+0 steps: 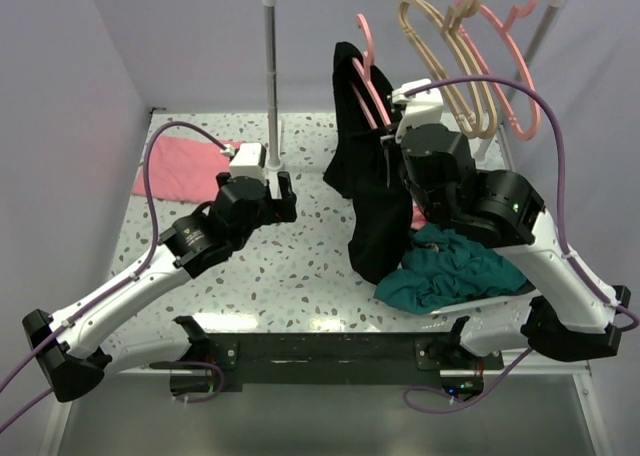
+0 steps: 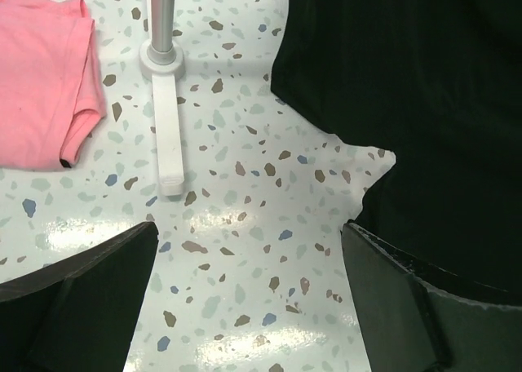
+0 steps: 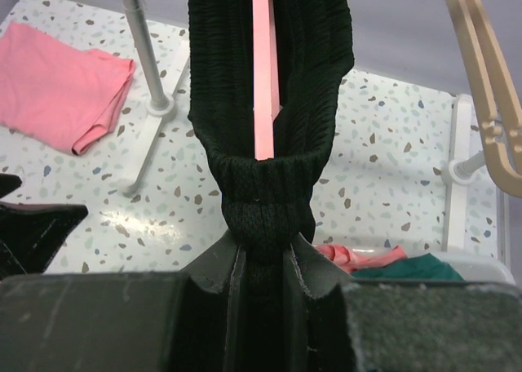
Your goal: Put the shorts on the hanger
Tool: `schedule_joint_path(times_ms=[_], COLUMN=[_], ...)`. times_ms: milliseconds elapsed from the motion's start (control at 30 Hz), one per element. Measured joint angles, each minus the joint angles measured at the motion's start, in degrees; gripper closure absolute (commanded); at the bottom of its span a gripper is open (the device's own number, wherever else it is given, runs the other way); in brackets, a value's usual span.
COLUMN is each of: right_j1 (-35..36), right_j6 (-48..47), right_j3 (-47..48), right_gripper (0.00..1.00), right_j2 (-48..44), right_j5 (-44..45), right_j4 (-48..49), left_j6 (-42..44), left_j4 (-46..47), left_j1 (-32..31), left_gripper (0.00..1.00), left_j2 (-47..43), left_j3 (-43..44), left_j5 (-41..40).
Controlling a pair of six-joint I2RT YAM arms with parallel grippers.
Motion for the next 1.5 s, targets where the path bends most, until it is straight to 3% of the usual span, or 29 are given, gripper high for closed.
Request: schedule_joint_path(times_ms=[333,533,1100,1500], right_j1=[-9.68,-9.84,-10.16,-10.75], right_j6=[0.63,0.26,0.42,1.09], right_j3=[4.31,11.54,18.21,17.05], right_gripper=[1.0,1.0,1.0,1.0], right_j2=[10.1,16.48,21.38,26.77], right_j5=[-8.52,-11.13,-10.8,-9.7], right_j4=[5.35,8.46,14.53,18.62], left_j6=[-0.94,-0.94,-0.94,-0.96], left_j4=[0.66,0.46,0.17,-1.49], left_j1=[0.0,0.0,0.0,0.0], left_gripper=[0.0,0.0,0.0,0.0], left_j2=[-0.94,-0.94,-0.94,-2.03], left_j3=[-0.31,-0.31,-0.31,-0.31], left_j5=[3.19,3.34,3.63,3.89])
